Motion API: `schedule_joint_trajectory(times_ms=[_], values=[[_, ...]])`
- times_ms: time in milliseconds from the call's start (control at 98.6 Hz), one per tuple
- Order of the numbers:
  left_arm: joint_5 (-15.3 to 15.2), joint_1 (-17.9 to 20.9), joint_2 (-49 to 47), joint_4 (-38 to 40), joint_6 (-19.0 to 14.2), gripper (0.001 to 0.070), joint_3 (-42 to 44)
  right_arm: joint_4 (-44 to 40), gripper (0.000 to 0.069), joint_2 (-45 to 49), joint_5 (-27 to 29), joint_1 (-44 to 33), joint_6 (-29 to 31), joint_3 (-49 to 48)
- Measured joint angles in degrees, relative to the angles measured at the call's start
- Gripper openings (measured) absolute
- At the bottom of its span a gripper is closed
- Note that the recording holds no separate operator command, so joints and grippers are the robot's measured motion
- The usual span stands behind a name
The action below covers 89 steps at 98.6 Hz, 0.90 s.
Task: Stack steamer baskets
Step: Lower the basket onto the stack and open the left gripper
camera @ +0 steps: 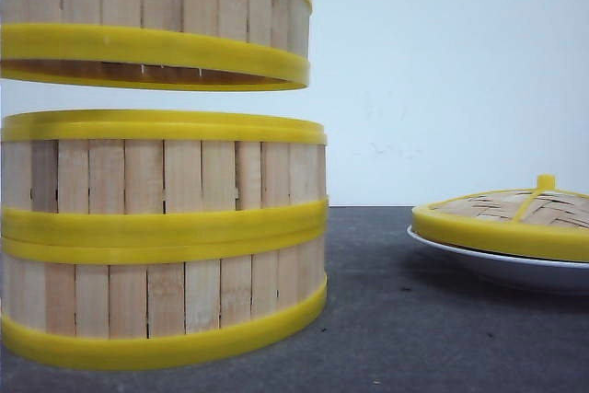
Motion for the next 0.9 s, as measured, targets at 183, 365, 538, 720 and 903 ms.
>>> schedule_joint_trajectory(times_ms=[183,365,538,720,903], values=[[0.33,-1.36,2.21,0.09,0.31,0.003,0.0,0.0,0.0364,0.0,0.0,0.0,0.0,0.0],[0.42,-1.4,3.78,0.13,0.48,0.003,0.0,0.0,0.0364,0.0,0.0,0.0,0.0,0.0],[0.39,-1.4,5.73,0.46,1.03,0.003,0.0,0.0,0.0364,0.0,0.11,0.0,0.0,0.0],[0.37,-1.46,5.99,1.27,1.79,0.003,0.0,0.0,0.0364,0.0,0.13,0.0,0.0,0.0],[0.13,-1.64,5.99,2.67,1.95,0.003,0.0,0.02,0.0364,0.0,0.17,0.0,0.0,0.0]])
